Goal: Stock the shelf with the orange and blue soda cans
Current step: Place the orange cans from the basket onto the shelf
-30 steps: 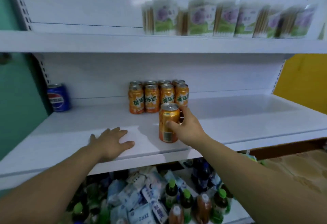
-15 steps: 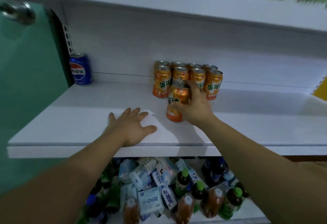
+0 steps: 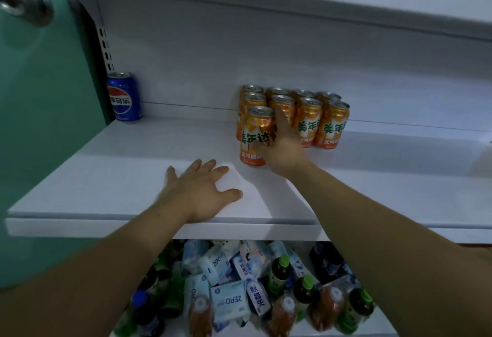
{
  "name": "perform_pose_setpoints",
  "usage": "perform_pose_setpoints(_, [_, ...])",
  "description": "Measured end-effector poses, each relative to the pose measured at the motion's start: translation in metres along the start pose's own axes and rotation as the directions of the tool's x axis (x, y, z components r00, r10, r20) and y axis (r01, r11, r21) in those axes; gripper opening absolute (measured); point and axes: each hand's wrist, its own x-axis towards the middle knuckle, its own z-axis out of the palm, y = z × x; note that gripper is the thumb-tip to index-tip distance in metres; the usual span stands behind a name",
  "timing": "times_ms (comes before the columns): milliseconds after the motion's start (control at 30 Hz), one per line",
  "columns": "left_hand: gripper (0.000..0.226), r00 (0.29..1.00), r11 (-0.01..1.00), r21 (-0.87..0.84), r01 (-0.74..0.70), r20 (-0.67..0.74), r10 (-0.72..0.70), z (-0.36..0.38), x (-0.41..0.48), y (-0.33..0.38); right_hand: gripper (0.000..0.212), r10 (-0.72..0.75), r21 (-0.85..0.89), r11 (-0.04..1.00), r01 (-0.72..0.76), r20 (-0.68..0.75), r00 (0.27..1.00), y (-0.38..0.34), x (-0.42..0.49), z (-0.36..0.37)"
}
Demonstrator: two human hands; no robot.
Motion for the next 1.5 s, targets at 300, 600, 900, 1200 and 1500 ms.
perform_pose_setpoints(300, [0.077,1.0,1.0,-0.009,-0.003,0.005,0.003,0.0,0.0,0.0,0.084,0.074,-0.063,0.995,-0.074,0.002,0.997,0.007,0.022,0.013])
perform_pose_setpoints(600, [0.077,1.0,0.999,-0.037,0.014,0.027,-0.013,-0.007,-0.005,0.003,0.073,0.15,-0.246,0.961,-0.126,0.081,0.985,0.012,-0.026,-0.032])
perform_pose_setpoints(900, [0.074,0.948,0.915,-0.269,-0.302,0.017,0.318,-0.018,-0.038,0.137,0.076,0.463,-0.528,0.717,-0.456,-0.128,0.877,0.04,-0.166,-0.228])
perform_pose_setpoints(1200, [0.075,0.552,0.632,-0.286,-0.72,0.316,0.772,0.112,-0.141,0.38,0.074,0.73,-0.368,0.446,-0.816,-0.378,0.57,0.121,-0.379,-0.334])
perform_pose_setpoints(1500, [0.066,0.286,0.564,-0.332,-0.756,0.608,0.74,0.286,-0.196,0.5,0.056,0.917,-0.181,0.124,-0.976,-0.355,0.183,0.251,-0.549,-0.365])
